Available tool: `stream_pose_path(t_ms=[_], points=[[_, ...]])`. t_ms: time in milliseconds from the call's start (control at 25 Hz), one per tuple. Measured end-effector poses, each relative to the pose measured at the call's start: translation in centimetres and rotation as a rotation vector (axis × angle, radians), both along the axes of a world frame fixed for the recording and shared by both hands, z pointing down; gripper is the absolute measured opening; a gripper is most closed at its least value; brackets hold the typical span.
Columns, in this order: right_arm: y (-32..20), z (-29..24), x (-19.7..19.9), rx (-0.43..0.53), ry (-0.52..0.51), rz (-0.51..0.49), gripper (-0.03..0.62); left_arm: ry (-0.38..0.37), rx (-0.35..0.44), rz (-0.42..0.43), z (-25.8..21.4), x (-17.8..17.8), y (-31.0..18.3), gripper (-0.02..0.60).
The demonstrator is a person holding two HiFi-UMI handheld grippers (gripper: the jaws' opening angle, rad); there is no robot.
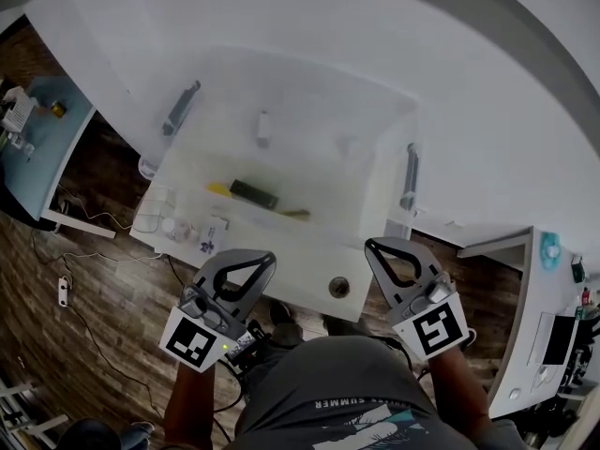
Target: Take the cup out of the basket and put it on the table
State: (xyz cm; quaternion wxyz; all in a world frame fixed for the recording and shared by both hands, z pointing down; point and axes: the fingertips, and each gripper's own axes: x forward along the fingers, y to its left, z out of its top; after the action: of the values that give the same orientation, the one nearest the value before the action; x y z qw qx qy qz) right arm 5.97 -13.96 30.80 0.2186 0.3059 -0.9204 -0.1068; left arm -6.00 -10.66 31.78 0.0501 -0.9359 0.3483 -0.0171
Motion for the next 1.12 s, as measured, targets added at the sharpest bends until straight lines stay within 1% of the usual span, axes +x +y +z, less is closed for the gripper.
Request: stream_pose_path(t_ms=[40,80,120,280,360,480,680,840,1120], points=[[-0.3,0.2,0.3,0.003,0.009,-0.005,0.011,0.038,-0.004,-0.015,-0.4,0.1,-0.4,0.015],[-0.6,0.6,0.7,0.002,0.018,-0.010,0.011,0.058,-0.003,-0.019,-0.7,0.4,-0.7,0.015],[-0.8,1.1,0.9,-0.005,0.022,-0.013,0.011,0.056,-0.002,-0.017,-0.8,0.8,-1.0,0.015],[-1.4,2.7,2.2,-0.041,0.014,-0.037,0.011,-0.033,0.001,-0.004,-1.1,2.8,-1.6,0.015],[-2.4,3.0,3.6,-0.052,-0.009,-0.028,0.011,-0.046,0.008,-0.003,-1.5,3.9,-2.4,0.015],[-3.9,3.3,5.6,-0.067,-0.019,-0.004,0.011,-0.055,-0.001,0.000,-1.6,5.5,-3.5,0.015],[-6.3,3.6,8.1,-0.086,-0.026,0.018,0.011,-0.098,-0.015,0.021,-0.5,7.9,-5.3,0.015],[-8.5,4.1,8.5,-0.092,-0.006,0.011,0.011,-0.151,-0.041,0.030,1.3,8.6,-6.9,0.015],[-15.3,4.4,8.9,-0.102,0.045,0.042,0.011,-0.175,-0.077,0.042,3.4,9.0,-8.8,0.015]])
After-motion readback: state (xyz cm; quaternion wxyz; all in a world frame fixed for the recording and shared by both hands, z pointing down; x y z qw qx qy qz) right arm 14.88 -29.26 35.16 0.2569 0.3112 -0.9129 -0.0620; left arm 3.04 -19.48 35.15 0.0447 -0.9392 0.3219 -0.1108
